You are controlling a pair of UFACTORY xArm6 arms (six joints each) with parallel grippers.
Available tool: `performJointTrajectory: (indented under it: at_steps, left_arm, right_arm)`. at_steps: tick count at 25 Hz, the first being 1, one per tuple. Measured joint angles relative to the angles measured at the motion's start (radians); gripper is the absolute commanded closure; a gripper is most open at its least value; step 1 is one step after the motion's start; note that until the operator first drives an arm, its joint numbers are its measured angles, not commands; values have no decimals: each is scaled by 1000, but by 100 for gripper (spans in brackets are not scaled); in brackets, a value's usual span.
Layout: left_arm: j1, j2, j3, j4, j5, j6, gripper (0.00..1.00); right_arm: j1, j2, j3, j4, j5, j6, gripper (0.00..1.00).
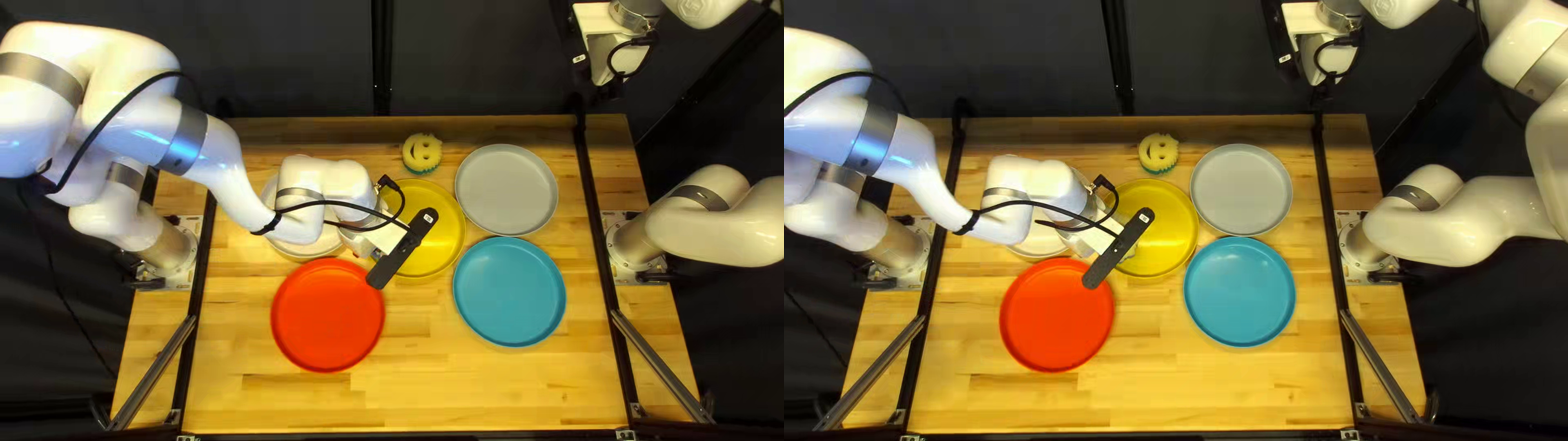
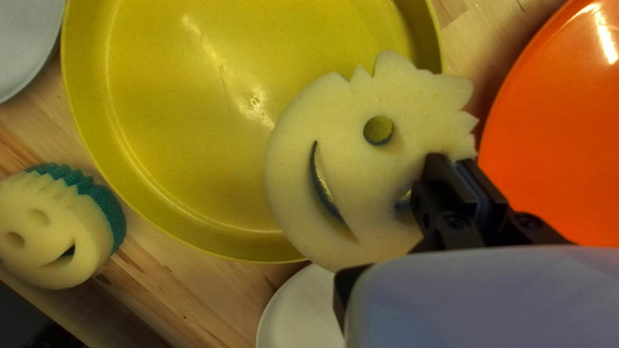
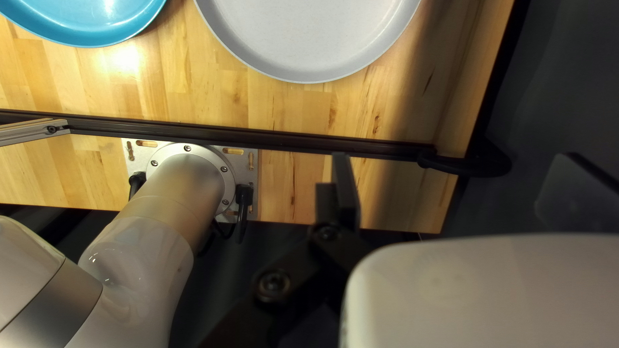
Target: Pick up sponge and scrub the plate
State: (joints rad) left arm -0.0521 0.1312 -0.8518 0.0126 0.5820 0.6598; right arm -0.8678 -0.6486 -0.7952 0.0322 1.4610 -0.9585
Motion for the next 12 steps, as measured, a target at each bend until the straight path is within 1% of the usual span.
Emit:
performJointTrajectory:
  at_steps: [5, 9, 12]
  left_arm:
    - [3, 71, -44, 6, -28, 16, 100]
    - [-15, 119, -89, 7, -41, 18, 100]
    - [-17, 147, -104, 5, -54, 30, 100]
  right_arm:
    - [0, 0, 0, 0, 0, 0, 0]
    - [0, 0, 0, 0, 0, 0, 0]
    - [0, 0, 0, 0, 0, 0, 0]
